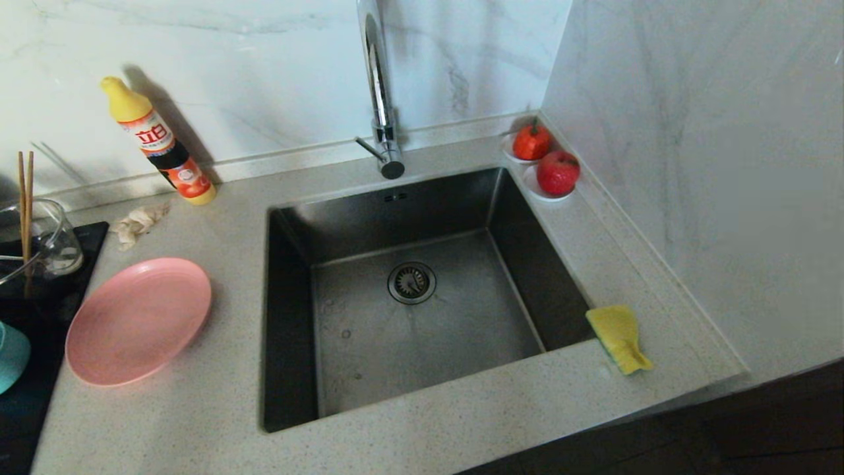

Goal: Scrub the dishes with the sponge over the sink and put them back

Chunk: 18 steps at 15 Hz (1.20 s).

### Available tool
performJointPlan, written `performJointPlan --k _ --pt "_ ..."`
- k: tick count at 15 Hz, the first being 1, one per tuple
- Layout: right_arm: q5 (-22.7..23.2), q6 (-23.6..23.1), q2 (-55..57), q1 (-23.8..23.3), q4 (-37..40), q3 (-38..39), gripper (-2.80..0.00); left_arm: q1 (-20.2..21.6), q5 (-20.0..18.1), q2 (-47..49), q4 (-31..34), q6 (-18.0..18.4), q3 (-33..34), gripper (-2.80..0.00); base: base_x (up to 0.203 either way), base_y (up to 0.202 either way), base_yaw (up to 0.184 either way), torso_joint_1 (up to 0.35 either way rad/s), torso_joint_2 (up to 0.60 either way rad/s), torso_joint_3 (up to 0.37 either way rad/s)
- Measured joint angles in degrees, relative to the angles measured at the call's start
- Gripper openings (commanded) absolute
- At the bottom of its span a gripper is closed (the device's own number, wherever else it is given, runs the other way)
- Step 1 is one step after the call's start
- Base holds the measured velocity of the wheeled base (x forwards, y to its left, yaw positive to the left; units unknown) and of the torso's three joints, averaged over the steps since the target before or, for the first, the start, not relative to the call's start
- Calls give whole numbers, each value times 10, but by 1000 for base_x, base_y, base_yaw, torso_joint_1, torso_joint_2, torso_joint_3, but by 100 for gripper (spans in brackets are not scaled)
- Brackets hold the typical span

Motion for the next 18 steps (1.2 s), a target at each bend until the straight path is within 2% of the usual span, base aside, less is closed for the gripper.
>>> performJointPlan --k 2,3,5,18 --pt "-34 9 -33 1 10 9 -280 0 0 0 0 0 0 -280 0 0 0 0 0 0" --pt "-38 15 -42 2 20 11 -280 0 0 0 0 0 0 -280 0 0 0 0 0 0" --pt "-38 22 -52 2 43 10 -280 0 0 0 0 0 0 -280 0 0 0 0 0 0" --pt "-39 37 -61 2 35 13 -280 0 0 0 0 0 0 -280 0 0 0 0 0 0"
